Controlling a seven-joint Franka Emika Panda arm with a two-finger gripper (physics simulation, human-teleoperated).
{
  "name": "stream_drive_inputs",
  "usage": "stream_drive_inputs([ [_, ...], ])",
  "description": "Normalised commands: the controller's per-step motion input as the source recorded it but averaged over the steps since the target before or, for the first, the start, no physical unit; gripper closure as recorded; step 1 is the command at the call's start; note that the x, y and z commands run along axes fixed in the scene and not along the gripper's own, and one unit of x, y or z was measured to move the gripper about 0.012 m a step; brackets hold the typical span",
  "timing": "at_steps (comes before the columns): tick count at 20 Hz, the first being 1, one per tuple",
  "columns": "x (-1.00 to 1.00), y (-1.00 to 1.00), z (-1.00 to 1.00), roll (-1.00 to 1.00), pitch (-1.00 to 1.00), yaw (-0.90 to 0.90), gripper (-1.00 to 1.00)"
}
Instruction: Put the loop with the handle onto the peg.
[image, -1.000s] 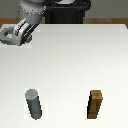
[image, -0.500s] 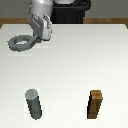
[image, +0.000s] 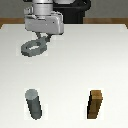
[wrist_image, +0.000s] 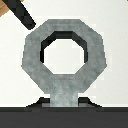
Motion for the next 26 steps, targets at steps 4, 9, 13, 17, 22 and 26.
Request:
stream_drive_inputs([
  [4,0.75,0.0,0.0,0.0,0.0,0.0,1.0],
  [9,0.6,0.0,0.2,0.0,0.0,0.0,1.0],
  [13,0.0,-0.12,0.5,0.0,0.0,0.0,1.0],
  [17,0.5,0.0,0.0,0.0,0.0,0.0,1.0],
  [22,0.8,0.2,0.2,0.0,0.0,0.0,1.0],
  [26,0.0,0.75,0.0,0.0,0.0,0.0,1.0],
])
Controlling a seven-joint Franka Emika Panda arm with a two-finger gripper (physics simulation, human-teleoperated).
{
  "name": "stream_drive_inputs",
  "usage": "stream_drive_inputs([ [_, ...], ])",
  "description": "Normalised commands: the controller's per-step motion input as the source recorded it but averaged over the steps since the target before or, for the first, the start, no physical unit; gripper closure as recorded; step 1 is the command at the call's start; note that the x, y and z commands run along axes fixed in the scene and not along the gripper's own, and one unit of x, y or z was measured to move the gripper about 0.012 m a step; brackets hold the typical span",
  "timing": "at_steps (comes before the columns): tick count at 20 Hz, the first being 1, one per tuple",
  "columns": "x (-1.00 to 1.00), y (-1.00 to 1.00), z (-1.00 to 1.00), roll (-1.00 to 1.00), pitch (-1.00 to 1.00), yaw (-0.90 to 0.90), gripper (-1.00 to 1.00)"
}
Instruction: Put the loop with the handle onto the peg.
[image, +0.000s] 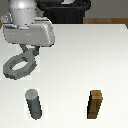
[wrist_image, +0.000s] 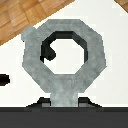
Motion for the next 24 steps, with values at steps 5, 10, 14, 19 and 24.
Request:
stream_drive_inputs([
  [5,0.2,0.4,0.0,0.0,0.0,0.0,1.0],
  [10,0.4,0.0,0.0,0.0,0.0,0.0,1.0],
  [14,0.25,0.25,0.0,0.0,0.0,0.0,1.0],
  [19,0.2,0.0,0.0,0.0,0.0,0.0,1.0],
  [24,0.2,-0.2,-0.2,0.0,0.0,0.0,1.0],
])
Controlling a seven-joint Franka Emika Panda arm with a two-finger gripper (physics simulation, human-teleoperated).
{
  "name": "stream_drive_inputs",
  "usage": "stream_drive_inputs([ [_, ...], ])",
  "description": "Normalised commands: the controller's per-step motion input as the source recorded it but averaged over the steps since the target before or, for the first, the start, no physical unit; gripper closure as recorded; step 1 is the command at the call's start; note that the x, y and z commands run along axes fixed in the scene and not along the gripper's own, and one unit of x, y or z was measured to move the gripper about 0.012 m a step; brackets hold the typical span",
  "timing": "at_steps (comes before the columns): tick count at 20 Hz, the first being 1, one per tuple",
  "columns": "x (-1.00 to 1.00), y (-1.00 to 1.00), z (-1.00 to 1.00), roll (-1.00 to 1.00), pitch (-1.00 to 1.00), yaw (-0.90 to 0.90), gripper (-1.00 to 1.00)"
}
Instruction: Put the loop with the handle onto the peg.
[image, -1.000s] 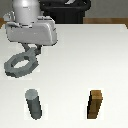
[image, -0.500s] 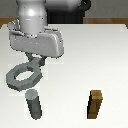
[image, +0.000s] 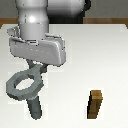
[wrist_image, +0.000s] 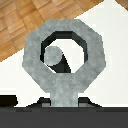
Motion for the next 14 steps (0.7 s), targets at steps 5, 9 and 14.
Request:
stream_drive_inputs([
  [5,0.0,0.2,0.0,0.0,0.0,0.0,1.0],
  [9,0.0,0.0,-0.75,0.0,0.0,0.0,1.0],
  [14,0.0,0.0,-0.8,0.0,0.0,0.0,1.0],
])
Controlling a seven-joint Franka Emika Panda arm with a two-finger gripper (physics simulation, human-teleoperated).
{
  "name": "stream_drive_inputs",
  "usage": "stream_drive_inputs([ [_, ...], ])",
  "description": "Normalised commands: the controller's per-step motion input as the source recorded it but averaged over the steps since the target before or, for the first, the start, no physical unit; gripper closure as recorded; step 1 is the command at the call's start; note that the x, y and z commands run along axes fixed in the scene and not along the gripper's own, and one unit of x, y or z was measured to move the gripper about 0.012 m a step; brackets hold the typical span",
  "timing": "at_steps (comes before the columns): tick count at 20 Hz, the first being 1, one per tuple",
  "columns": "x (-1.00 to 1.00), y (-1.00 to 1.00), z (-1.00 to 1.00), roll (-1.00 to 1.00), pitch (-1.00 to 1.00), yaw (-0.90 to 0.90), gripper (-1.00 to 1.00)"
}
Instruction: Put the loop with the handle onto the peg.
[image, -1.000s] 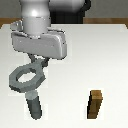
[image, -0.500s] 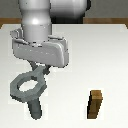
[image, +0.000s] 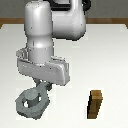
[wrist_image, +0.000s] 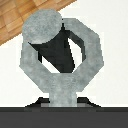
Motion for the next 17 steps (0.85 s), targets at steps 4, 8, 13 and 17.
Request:
stream_drive_inputs([
  [4,0.0,0.0,0.0,0.0,0.0,0.0,-1.0],
  [8,0.0,0.0,0.0,0.0,0.0,0.0,-1.0],
  [13,0.0,0.0,0.0,0.0,0.0,0.0,-1.0],
  [17,0.0,0.0,0.0,0.0,0.0,0.0,-1.0],
])
